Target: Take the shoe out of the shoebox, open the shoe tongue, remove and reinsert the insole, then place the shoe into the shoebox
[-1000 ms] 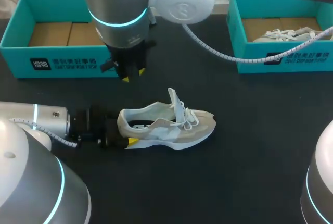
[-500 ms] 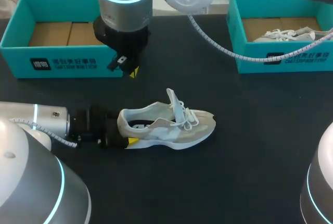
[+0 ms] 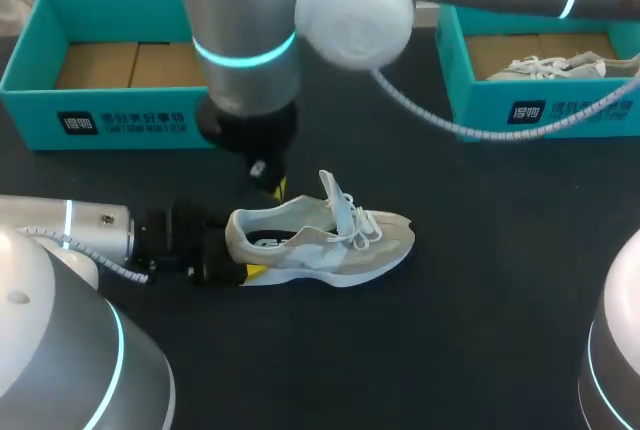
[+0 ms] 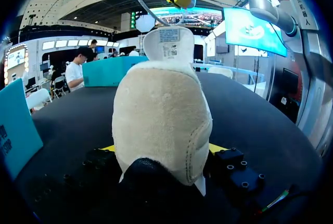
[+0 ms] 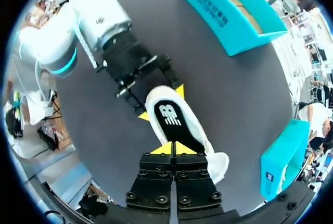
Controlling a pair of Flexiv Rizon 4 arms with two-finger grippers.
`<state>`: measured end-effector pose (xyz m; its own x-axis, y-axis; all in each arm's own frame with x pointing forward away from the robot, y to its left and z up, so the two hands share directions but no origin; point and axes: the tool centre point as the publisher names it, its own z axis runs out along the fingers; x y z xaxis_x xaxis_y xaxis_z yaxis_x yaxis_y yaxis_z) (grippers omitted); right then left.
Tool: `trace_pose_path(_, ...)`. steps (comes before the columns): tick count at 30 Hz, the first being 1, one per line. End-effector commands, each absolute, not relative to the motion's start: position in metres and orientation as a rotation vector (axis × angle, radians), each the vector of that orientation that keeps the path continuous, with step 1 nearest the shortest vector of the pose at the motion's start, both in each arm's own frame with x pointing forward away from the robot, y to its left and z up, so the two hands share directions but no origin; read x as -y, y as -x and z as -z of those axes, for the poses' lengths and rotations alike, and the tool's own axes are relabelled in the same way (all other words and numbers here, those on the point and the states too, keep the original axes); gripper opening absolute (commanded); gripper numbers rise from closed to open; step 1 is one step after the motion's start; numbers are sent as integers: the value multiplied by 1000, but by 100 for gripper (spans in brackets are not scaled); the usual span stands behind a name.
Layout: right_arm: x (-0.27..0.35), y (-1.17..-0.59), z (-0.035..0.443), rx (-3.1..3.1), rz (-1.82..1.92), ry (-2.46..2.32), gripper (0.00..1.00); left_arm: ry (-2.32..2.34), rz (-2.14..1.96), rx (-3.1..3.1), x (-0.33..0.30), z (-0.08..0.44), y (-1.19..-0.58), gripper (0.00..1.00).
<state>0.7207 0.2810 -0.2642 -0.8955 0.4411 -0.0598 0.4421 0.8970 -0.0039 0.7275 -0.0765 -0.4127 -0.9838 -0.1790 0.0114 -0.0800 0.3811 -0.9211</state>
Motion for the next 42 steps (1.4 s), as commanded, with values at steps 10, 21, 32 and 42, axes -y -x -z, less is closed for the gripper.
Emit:
trace_pose_path(10, -263, -733, 352, -3086, 29, -713, 0, 240, 1681, -2533, 79, 420, -724, 0)
trace_pose_path(21, -252, -737, 384, -3128, 79, -600, 0, 240, 1681, -2533, 79, 420, -724, 0)
trace_pose_path(32, -249, -744, 387, -3074, 82, -621, 46, 240, 1681, -2533, 79, 420, -724, 0)
trace_pose_path(42, -257, -748, 421, -3107, 51, -655, 44, 240, 1681, -2533, 79, 420, -724, 0)
